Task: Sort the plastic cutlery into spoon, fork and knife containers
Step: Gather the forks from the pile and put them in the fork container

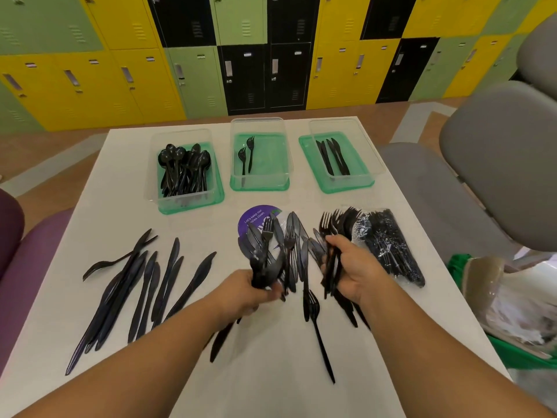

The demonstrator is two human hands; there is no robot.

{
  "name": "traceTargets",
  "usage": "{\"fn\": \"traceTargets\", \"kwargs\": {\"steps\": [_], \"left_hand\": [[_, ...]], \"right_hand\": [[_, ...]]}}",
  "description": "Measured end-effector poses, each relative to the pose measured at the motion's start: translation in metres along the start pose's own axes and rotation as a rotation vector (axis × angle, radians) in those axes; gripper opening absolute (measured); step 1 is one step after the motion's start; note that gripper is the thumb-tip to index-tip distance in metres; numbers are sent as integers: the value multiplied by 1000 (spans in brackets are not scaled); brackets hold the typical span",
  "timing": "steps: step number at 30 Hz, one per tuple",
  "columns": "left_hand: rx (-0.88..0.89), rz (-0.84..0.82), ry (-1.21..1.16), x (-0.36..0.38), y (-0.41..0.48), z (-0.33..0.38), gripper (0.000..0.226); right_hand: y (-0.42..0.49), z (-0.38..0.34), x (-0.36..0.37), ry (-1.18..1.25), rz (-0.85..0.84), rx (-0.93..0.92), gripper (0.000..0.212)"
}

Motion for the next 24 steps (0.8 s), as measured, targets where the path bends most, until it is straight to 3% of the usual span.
{"fn": "traceTargets", "kwargs": {"steps": [4, 6, 8, 11, 15, 18, 21, 24], "left_hand": [[56, 525, 213, -59, 14, 19, 22], [96, 636, 263, -68, 19, 34, 18], [106, 655, 281, -68, 27, 43, 11], [74, 619, 242, -61, 44, 37, 26], [-31, 603, 388, -59, 55, 23, 43], [-38, 629, 421, -63, 51, 25, 34], [-34, 615, 473, -52, 55, 33, 19], [0, 652, 402, -55, 52, 31, 20]], "right_hand": [[-3, 5, -19, -126, -5, 7, 17], [-6, 14, -23, -253, -42, 11, 17], [-8, 18, -28, -419, -58, -35, 14], [-13, 21, -38, -684, -15, -127, 12], [-20, 31, -33, -1071, 18, -184, 25], [-24, 41, -22, -1294, 39, -236, 30], [-25, 50, -32, -1387, 56, -225, 27], [-26, 50, -28, -1458, 67, -279, 24]]}}
Point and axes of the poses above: each hand's wrist, its own y-axis towards the middle knuckle, its own x-axis out of the palm, z = x × y, the point moved 10 cm from there along y, towards the middle knuckle
